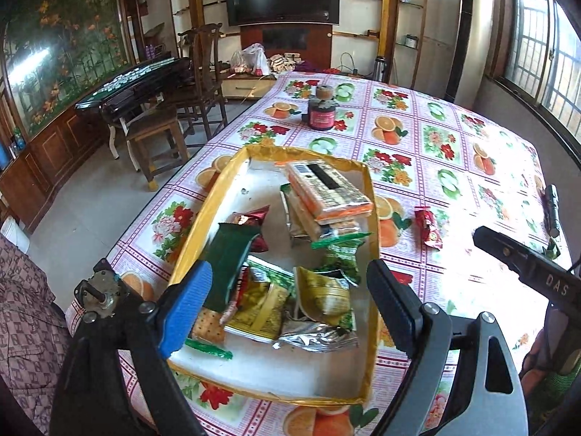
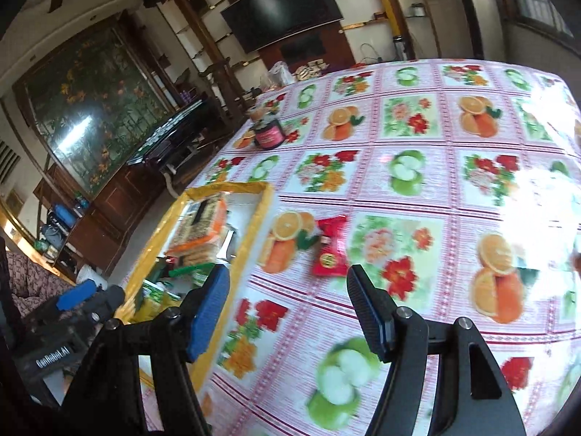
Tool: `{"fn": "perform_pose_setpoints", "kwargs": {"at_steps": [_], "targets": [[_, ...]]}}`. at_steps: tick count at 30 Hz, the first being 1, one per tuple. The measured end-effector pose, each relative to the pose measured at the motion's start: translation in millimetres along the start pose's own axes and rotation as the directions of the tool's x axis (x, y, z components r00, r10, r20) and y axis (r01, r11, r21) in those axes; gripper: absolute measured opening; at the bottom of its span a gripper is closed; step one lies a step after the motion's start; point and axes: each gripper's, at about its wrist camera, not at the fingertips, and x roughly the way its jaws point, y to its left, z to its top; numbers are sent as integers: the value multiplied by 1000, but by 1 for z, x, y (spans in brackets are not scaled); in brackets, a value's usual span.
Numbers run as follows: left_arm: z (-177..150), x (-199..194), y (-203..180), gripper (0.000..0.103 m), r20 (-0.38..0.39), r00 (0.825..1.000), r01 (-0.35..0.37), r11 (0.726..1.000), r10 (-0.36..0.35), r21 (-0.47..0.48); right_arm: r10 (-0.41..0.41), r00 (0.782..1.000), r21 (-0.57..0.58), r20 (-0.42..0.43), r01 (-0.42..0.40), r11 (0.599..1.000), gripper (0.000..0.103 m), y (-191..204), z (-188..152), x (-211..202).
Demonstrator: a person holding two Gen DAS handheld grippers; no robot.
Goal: Organize snacks
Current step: 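Withdraw both tools toward the red wrapped cake and green foil packet, then grasp the red wrapped cake with the left tool while the right tool grasps the green foil packet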
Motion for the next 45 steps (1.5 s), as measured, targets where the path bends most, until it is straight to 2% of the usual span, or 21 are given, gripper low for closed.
{"fn": "perform_pose_setpoints", "kwargs": {"at_steps": [11,20,24,28,32,35,41,45], "targets": [[-2,2,-53,87,-31,996,88,993,-86,83,-135,990,121,36,130,984,67,-75,-27,-49],[0,5,-110,87,-57,986,165,974,-158,156,-200,978,188,60,185,964,67,-121,-38,-75],[2,17,-131,87,-84,983,175,968,-163,177,-268,960,227,75,245,943,67,-144,-43,-89],[3,37,-144,87,-123,980,178,969,-158,169,-361,929,309,82,320,896,67,-174,-49,-104],[6,56,-151,87,-159,975,180,970,-155,163,-418,906,371,74,364,854,67,-198,-48,-111],[9,69,-155,87,-170,975,170,972,-142,164,-444,894,390,55,391,834,68,-214,-40,-105],[20,100,-163,87,-201,971,163,975,-131,151,-451,892,459,15,395,796,68,-242,-15,-82],[25,123,-167,87,-224,969,141,978,-105,152,-493,870,440,-19,450,777,68,-248,0,-64]]}}
